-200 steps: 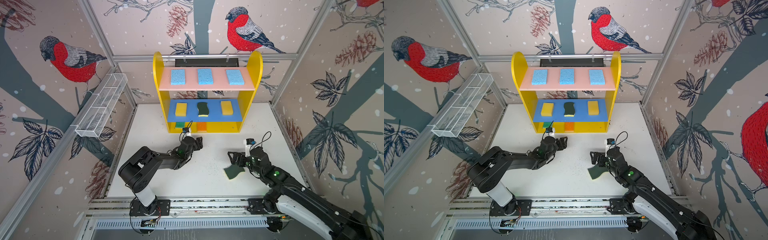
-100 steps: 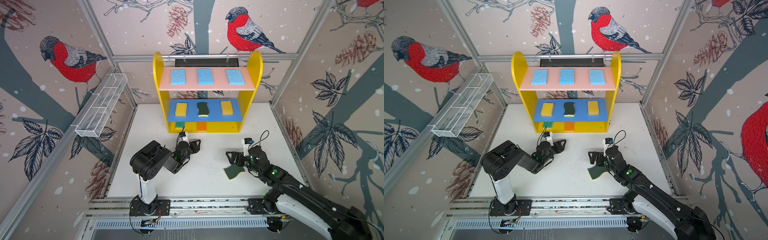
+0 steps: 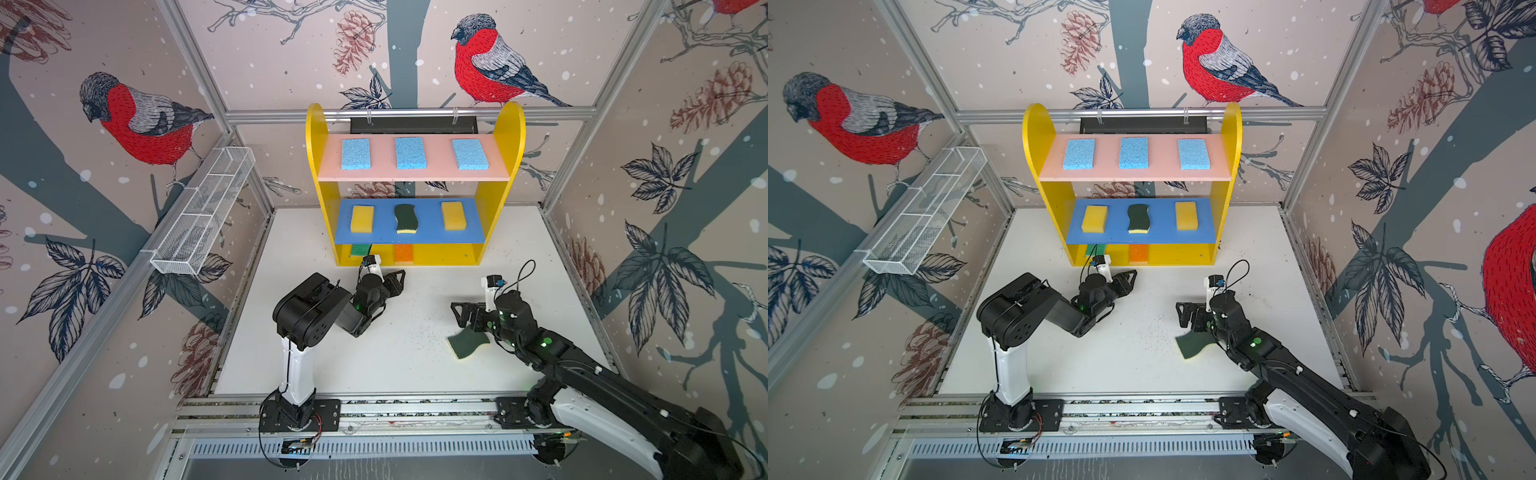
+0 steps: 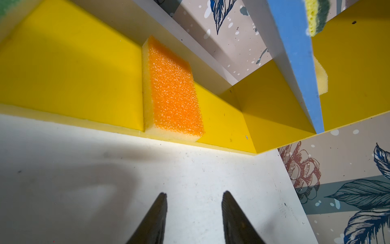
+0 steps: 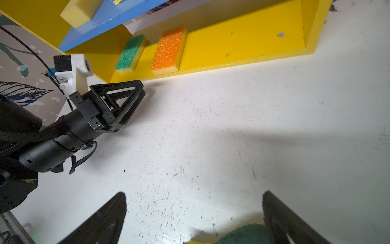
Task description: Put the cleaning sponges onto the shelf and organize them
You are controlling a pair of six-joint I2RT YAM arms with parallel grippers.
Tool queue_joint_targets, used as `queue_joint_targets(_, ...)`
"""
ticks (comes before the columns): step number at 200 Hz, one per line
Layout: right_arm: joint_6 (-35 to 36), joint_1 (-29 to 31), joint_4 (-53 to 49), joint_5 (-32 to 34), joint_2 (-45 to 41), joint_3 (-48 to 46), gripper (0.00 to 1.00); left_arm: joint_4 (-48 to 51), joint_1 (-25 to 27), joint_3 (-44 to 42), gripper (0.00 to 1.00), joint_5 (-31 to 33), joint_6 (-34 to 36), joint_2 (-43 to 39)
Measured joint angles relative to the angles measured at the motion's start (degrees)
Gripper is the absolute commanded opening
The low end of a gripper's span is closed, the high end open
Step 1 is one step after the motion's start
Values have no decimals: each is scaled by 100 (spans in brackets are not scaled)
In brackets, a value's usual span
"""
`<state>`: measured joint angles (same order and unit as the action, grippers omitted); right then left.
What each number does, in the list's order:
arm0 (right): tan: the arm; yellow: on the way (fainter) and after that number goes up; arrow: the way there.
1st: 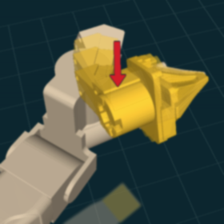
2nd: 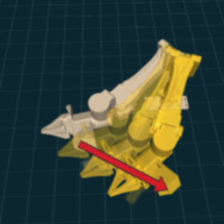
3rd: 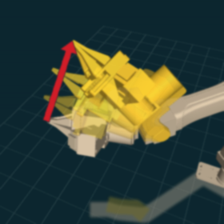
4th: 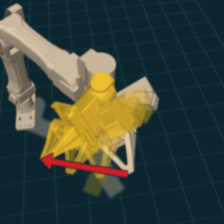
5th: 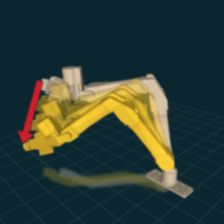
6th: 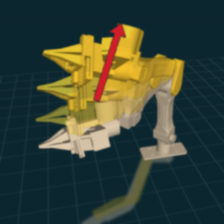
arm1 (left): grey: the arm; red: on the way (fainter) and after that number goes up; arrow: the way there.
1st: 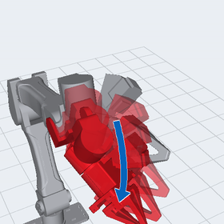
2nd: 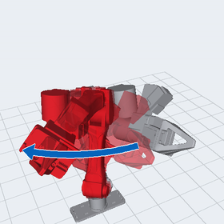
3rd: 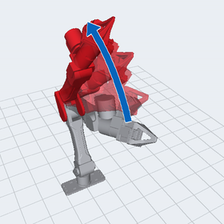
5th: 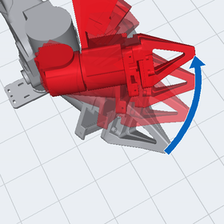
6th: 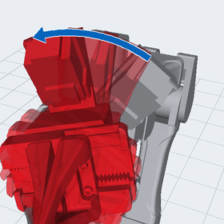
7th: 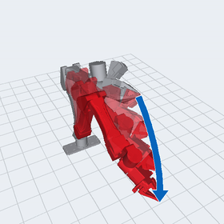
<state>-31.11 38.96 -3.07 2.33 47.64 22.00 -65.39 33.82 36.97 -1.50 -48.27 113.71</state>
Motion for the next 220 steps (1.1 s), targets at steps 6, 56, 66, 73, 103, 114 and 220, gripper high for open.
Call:
queue_joint_targets(6, 26, 0, -2, 7, 15, 0, 100, 31, 0, 46, 37, 2, 0, 35)
queue_joint_targets(56, 120, -17, -2, 28, 57, -7, 100, 315, -7, 380, 27, 33, -11, 225)
queue_joint_targets(66, 120, -33, 0, 39, 61, -17, 100, 348, -9, 448, 25, 50, -7, 271)
queue_joint_targets(73, 120, -39, 0, 39, 61, -28, 100, 356, -15, 494, 25, 59, 20, 313)
queue_joint_targets(103, 120, -52, 2, 42, 74, -66, 100, 470, -26, 636, 23, 81, 17, 474)
queue_joint_targets(114, 120, -55, 0, 42, 79, -76, 100, 520, -26, 675, 23, 146, 15, 511)
queue_joint_targets(220, 138, -127, 129, 35, 337, -122, 100, 358, -103, 986, 23, 323, -131, 844)
